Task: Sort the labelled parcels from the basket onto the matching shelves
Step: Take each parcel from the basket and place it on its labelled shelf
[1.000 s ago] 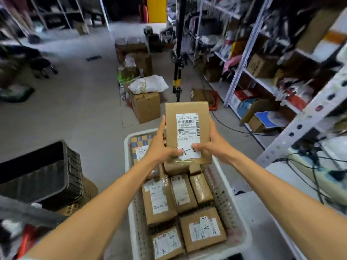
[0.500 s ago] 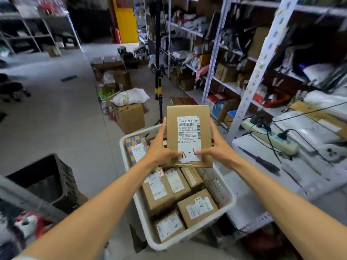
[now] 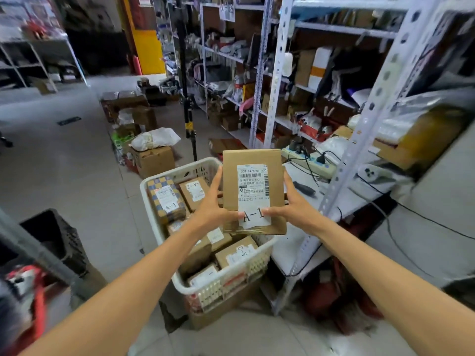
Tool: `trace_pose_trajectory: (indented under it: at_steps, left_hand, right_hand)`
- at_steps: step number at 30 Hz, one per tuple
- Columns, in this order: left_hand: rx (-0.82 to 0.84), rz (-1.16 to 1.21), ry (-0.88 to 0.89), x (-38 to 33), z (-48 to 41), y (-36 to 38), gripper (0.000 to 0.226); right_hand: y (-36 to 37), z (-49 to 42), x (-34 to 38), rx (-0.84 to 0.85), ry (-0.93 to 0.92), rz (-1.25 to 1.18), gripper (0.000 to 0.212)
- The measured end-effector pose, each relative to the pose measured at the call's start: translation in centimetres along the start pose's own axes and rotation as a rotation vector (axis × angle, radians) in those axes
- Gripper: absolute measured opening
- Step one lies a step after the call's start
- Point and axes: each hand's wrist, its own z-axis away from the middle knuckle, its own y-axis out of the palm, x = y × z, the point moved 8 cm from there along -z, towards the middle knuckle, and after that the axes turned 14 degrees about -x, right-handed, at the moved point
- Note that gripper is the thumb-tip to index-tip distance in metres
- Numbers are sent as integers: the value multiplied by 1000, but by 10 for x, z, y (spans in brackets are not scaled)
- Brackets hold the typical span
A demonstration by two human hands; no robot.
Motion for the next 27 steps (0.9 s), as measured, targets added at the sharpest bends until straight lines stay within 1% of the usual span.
trace_pose_trajectory:
  at_steps: [7, 10, 15, 18, 21, 25, 27]
  left_hand:
    - [40, -6, 20, -12, 66, 47, 124]
    - [84, -22, 29, -19, 86, 71, 123]
    - [177, -48, 35, -30, 105, 121, 123]
    - [252, -53, 52, -45, 112, 158, 122]
    - [342, -68, 114, -66, 117, 206, 121]
    - [498, -49, 170, -96, 127, 279, 121]
    - [581, -26, 231, -116, 137, 317, 120]
  right_hand:
    - [-43, 75, -23, -36, 6, -32, 107]
    - [-66, 103, -32, -86, 12, -39, 99]
    - [-113, 138, -55, -195, 47, -41, 104]
    - [-146, 160, -67, -285, 71, -29, 108]
    - [-187, 184, -76, -418, 86, 0, 113]
    - [-252, 222, -83, -585, 111, 12, 106]
    - [-285, 244, -87, -681, 151, 42, 109]
